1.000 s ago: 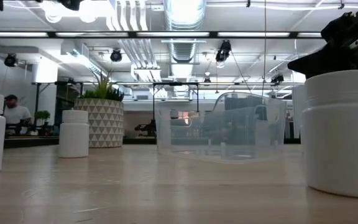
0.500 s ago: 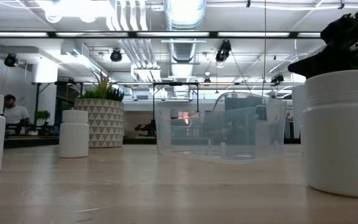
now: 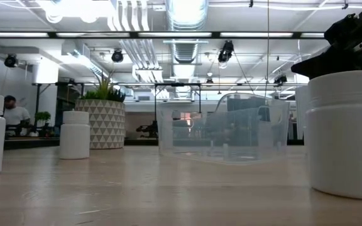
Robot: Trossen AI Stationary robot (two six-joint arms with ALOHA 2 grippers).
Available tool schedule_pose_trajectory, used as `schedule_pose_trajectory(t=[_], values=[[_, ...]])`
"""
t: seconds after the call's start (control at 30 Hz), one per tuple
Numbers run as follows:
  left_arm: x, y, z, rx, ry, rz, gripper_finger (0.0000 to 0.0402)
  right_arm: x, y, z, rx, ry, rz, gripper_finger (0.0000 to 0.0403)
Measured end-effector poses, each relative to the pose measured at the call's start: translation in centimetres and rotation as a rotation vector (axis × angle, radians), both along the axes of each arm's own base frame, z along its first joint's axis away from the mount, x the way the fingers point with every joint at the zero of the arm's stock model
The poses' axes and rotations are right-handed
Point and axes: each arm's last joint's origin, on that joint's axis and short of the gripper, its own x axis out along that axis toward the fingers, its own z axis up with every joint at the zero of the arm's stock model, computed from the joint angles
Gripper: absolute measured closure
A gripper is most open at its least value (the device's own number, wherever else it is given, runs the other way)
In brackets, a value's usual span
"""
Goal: Pick and place pill bottles into a basket
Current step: Put the white medicine bottle in the transparent bin
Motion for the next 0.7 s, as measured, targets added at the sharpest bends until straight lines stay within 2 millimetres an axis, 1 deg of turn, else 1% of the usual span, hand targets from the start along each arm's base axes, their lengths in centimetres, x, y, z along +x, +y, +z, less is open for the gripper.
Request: schedule_pose_trajectory(t=[0.07,0.17,0.3,0.43,0.57,0.7], values=[[1.1,0.0,0.8,-0.004,0.018,0.0,0.0388,0.0,0.0,0.0,0.0,0.0,0.0,0.039],[3.3,0.1,1.7,-0.026,0.05,-0.002,0.0388,0.0,0.0,0.0,0.0,0.0,0.001,0.039],[5.3,0.7,2.4,-0.04,0.136,0.026,0.0388,0.0,0.0,0.0,0.0,0.0,0.001,0.039],[7.9,1.7,1.8,-0.123,0.247,0.029,0.0388,0.0,0.0,0.0,0.004,0.0,0.0,0.039],[7.9,3.1,2.0,-0.169,0.29,0.095,0.0388,0.0,0.0,0.0,0.023,-0.002,-0.001,0.039],[8.3,4.6,2.2,-0.224,0.284,0.134,0.0388,0.0,0.0,0.0,0.045,-0.003,-0.002,0.039]])
